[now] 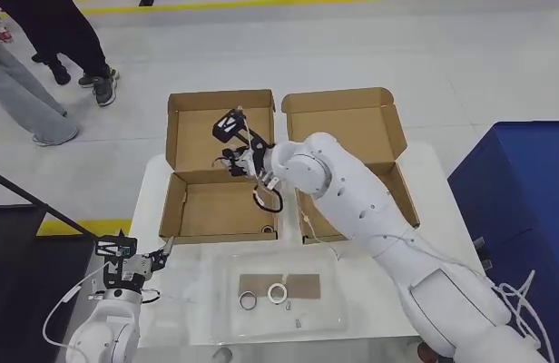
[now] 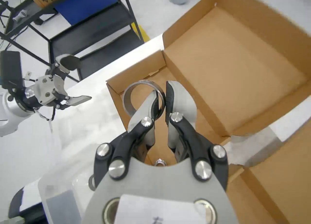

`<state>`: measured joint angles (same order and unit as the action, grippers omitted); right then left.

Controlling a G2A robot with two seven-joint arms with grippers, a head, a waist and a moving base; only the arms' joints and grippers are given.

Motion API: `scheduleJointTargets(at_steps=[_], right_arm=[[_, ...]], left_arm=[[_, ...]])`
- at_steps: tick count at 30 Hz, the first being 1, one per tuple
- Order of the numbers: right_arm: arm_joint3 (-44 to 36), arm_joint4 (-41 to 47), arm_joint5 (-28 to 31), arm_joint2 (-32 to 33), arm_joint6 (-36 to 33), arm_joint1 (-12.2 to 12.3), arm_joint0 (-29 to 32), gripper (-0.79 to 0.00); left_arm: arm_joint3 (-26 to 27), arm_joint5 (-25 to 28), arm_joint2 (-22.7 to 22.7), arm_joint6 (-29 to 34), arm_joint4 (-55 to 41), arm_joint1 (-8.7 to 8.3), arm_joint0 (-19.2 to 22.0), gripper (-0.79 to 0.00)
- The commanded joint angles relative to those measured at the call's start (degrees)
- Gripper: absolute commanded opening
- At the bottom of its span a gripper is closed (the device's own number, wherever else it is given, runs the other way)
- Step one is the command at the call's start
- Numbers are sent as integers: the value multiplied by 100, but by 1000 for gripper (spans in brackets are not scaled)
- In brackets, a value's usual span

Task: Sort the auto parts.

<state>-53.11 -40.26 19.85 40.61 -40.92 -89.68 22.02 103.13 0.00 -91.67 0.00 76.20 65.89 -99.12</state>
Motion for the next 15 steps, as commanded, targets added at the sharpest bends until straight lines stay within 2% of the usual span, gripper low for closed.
scheduleJointTargets(at_steps=[1, 2, 15], right_arm=[[518, 239, 99, -315, 51, -218, -155, -785], [607, 273, 127, -386, 84, -277, -211, -785], [584, 159, 91, -436, 53, -279, -188, -785]], left_arm=[[0, 0, 0, 0, 0, 0, 0, 0], [0, 0, 0, 0, 0, 0, 0, 0], [0, 0, 0, 0, 0, 0, 0, 0]])
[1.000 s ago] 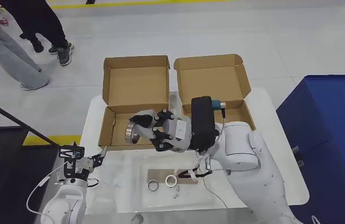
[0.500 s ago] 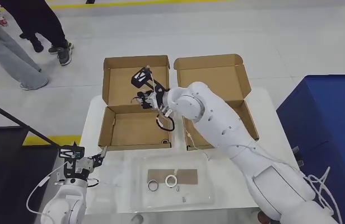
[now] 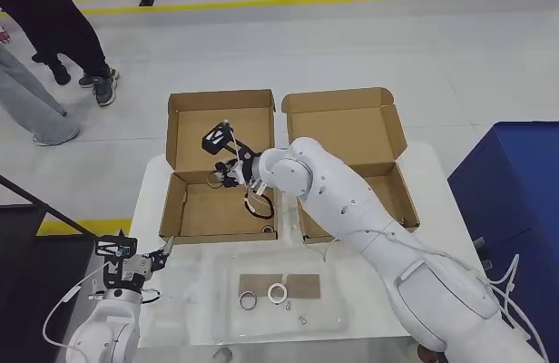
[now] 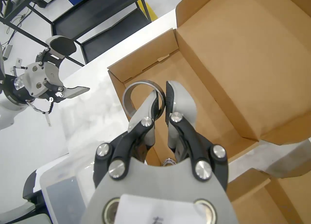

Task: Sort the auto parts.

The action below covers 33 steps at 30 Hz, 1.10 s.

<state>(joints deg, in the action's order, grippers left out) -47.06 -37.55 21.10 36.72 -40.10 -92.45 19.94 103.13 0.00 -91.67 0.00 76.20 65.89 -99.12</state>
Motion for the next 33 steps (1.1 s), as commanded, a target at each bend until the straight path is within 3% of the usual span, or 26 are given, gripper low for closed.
scheduleJointTargets(at_steps=[1, 3, 7, 12, 20, 25, 33], right_arm=[[1, -399, -302, -147, -162, -14, 3, -785], [-64, -975, -926, -462, -429, -118, -76, -785], [318, -1235, -954, -913, -394, -441, -254, -785], [1199, -1693, -790, -1532, -252, -982, -466, -785], [2680, -1631, -81, -1769, 353, -1659, -584, -785], [3255, -1503, 80, -1712, 665, -1879, -621, -785], [3255, -1503, 80, -1712, 665, -1879, -621, -785]], left_arm=[[0, 0, 0, 0, 0, 0, 0, 0], [0, 0, 0, 0, 0, 0, 0, 0], [0, 0, 0, 0, 0, 0, 0, 0], [0, 0, 0, 0, 0, 0, 0, 0], [0, 0, 0, 0, 0, 0, 0, 0], [0, 0, 0, 0, 0, 0, 0, 0], [0, 0, 0, 0, 0, 0, 0, 0]])
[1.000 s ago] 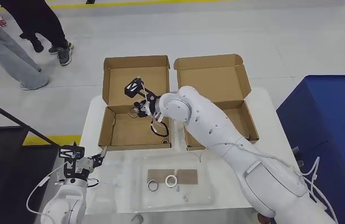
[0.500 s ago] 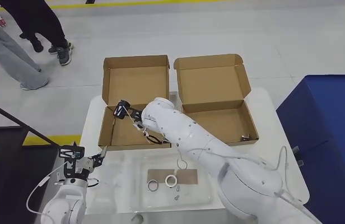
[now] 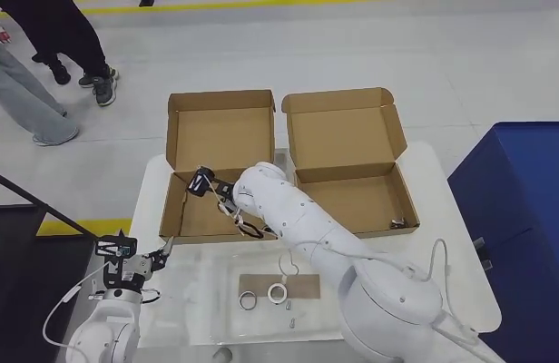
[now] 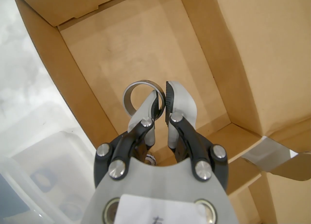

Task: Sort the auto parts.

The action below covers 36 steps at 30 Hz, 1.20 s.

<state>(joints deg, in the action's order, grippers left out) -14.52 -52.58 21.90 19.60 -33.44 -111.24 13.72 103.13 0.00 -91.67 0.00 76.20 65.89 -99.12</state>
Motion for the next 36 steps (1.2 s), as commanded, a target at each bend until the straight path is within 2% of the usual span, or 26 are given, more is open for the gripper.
scheduleJointTargets(at_steps=[1, 4, 7, 13, 17, 24, 28, 34, 35, 36], right_arm=[[0, 0, 1, 0, 0, 0, 0, -785], [93, 160, 328, 137, 567, 89, 80, -785], [320, 467, 978, 339, 1147, 210, 112, -785], [642, 926, 1775, 627, 1658, 390, 230, -785], [615, 996, 1623, 697, 1613, 440, 315, -785], [472, 668, 506, 602, 893, 408, 390, -785], [420, 550, 145, 572, 557, 365, 411, -785], [397, 489, 45, 584, 417, 316, 416, -785], [405, 488, 50, 591, 414, 311, 412, -619], [411, 484, 57, 597, 422, 308, 408, -486]], left_arm=[[0, 0, 0, 0, 0, 0, 0, 0], [0, 0, 0, 0, 0, 0, 0, 0], [0, 0, 0, 0, 0, 0, 0, 0], [0, 0, 0, 0, 0, 0, 0, 0], [0, 0, 0, 0, 0, 0, 0, 0], [0, 0, 0, 0, 0, 0, 0, 0], [0, 0, 0, 0, 0, 0, 0, 0], [0, 0, 0, 0, 0, 0, 0, 0], [0, 0, 0, 0, 0, 0, 0, 0], [0, 0, 0, 0, 0, 0, 0, 0]])
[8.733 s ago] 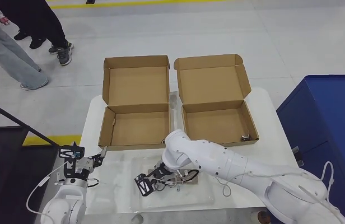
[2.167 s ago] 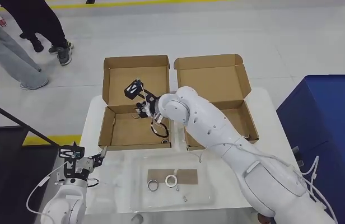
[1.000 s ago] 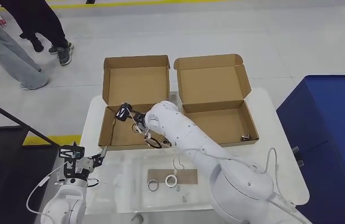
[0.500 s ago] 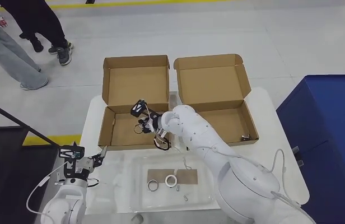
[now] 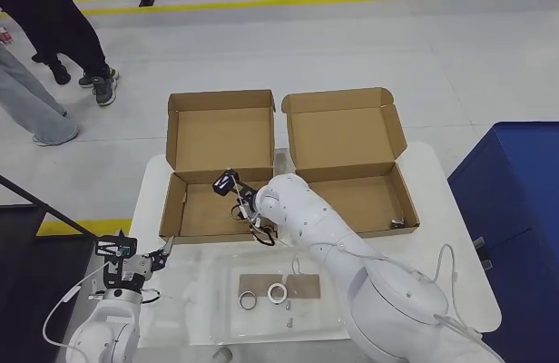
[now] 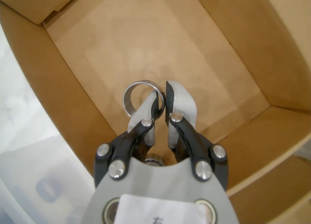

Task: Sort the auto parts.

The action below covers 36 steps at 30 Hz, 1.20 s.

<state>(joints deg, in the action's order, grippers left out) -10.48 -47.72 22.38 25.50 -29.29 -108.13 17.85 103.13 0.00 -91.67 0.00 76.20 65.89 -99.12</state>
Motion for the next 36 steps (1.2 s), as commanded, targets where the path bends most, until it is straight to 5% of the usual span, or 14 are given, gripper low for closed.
scheduleJointTargets(at_steps=[1, 8, 9, 10, 23, 34, 36], right_arm=[[17, 1, 10, 18, 15, -6, -12, -400], [39, -14, 74, 91, 214, 15, -99, -449], [28, -17, 96, 104, 283, 24, -120, -693], [9, 32, 187, 140, 379, 36, -129, -785], [-628, -60, 3440, 355, 1565, 520, -98, -785], [-1222, -287, 3562, 327, 1860, 654, 57, -785], [-1658, -486, 3562, 158, 1453, 631, 81, -785]], left_arm=[[0, 0, 0, 0, 0, 0, 0, 0], [0, 0, 0, 0, 0, 0, 0, 0], [0, 0, 0, 0, 0, 0, 0, 0], [0, 0, 0, 0, 0, 0, 0, 0], [0, 0, 0, 0, 0, 0, 0, 0], [0, 0, 0, 0, 0, 0, 0, 0], [0, 0, 0, 0, 0, 0, 0, 0]])
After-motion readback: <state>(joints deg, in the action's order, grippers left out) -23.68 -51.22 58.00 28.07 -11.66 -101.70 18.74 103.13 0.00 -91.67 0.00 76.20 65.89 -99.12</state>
